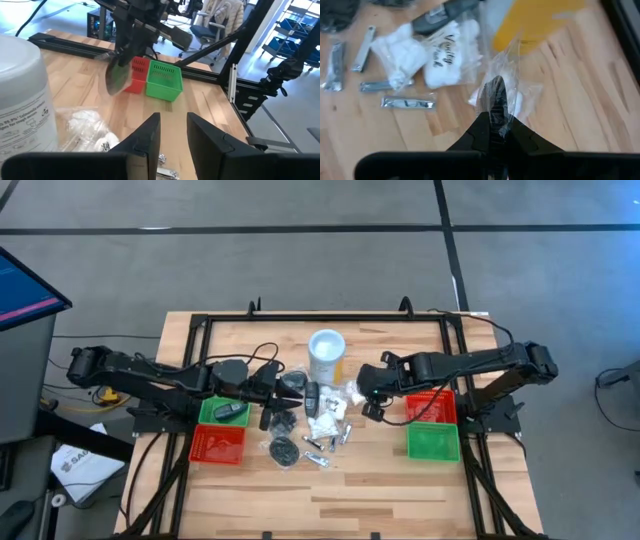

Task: Pick & Place Travel size toiletries
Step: Put the hairbrush into the right red bin

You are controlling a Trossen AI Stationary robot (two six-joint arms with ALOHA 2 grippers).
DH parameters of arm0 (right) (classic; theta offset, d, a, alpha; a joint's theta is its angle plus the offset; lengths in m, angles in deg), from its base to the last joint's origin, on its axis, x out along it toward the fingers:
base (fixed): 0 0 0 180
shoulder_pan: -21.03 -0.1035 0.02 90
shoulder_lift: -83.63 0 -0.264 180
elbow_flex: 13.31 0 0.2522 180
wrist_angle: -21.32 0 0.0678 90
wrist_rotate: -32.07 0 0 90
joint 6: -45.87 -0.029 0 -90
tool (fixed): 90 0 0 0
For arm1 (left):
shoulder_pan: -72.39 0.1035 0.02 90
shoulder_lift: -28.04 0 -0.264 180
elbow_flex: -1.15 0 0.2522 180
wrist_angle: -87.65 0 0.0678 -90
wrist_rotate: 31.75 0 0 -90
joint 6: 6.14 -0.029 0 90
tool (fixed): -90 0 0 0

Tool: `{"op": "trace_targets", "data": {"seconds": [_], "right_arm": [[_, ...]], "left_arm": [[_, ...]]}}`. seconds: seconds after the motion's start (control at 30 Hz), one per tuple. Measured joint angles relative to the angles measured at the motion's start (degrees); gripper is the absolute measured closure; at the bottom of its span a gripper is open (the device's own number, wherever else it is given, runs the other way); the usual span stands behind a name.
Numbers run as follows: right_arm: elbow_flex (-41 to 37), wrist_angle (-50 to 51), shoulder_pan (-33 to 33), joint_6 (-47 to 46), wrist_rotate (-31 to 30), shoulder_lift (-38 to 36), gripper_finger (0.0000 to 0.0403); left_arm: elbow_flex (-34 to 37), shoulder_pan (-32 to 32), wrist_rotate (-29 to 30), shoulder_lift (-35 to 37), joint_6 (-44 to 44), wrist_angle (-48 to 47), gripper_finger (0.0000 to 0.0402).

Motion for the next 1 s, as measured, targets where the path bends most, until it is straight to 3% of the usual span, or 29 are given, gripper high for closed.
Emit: {"op": "trace_targets", "data": {"seconds": [0.47, 1.0], "right_arm": [[-17.0, 2.3, -1.6, -23.8, -3.8, -19.0, 0.0385], [-18.9, 26.5, -12.4, -55.8, -5.9, -24.6, 0.0385]], "left_arm": [[1.4, 0.0, 0.0, 0.0, 0.0, 0.3, 0.0314], [1.4, 0.0, 0.7, 0.0, 0.0, 1.1, 0.0314]]}}
